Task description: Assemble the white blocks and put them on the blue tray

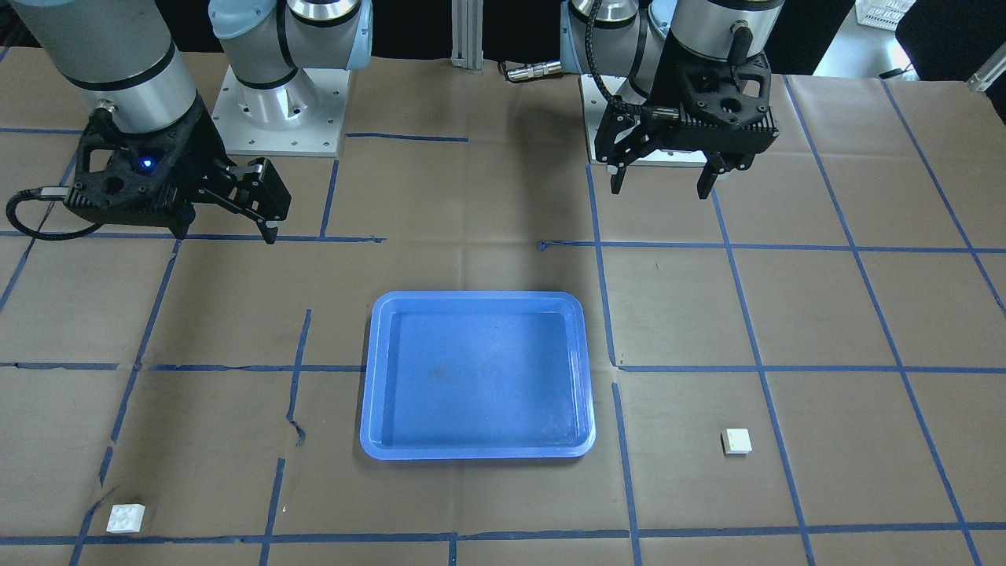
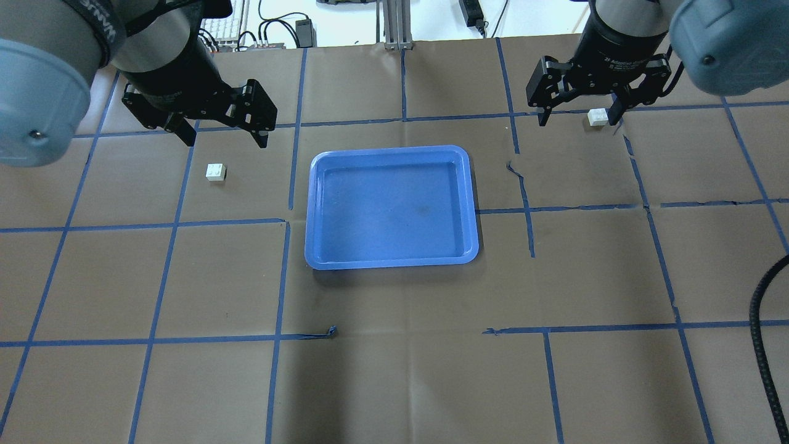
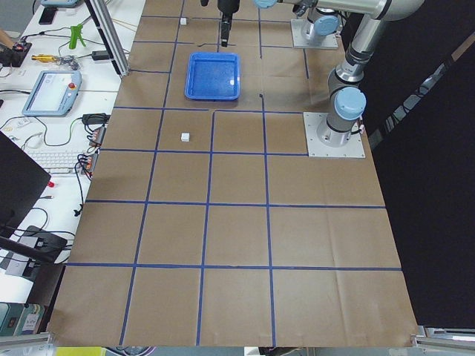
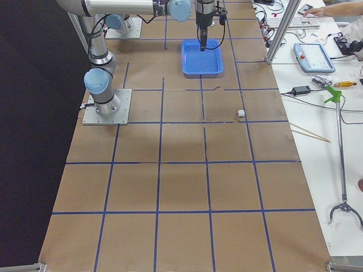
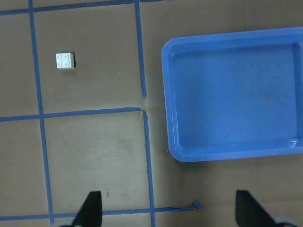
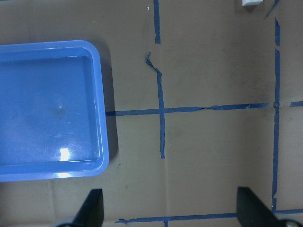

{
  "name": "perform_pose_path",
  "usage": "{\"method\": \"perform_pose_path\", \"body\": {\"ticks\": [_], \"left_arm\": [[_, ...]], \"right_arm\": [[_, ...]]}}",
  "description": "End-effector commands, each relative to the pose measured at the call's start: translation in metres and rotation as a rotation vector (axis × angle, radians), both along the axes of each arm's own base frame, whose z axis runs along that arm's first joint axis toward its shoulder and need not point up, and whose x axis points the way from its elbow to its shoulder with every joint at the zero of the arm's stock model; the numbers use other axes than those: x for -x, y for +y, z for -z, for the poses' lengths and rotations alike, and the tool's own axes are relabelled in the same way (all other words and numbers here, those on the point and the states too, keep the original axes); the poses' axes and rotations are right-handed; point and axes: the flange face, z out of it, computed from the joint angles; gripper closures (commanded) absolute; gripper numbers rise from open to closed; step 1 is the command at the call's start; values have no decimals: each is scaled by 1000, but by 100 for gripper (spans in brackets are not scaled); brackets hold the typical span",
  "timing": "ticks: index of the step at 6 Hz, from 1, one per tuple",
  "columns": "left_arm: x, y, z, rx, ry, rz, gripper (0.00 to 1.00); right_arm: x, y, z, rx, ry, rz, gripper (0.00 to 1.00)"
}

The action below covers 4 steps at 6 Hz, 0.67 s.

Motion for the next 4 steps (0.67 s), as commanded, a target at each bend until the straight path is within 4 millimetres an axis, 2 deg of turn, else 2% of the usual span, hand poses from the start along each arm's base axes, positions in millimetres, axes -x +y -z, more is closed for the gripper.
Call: {"method": "perform_pose_path", "body": {"ticks": [1,2,3,4], "left_arm": [[-3,-7,-6,6,-1,9,1],[-11,-9,-18,39,-7,-8,1],[-17,-20,22,-52,-13,-23,1],[-25,-38,71,-150,-27,-34,1]], "right_arm": [[1,0,0,-2,0,2,0],[1,0,0,-2,0,2,0],[1,0,0,-2,0,2,0],[1,0,-1,1,2,2,0]]}}
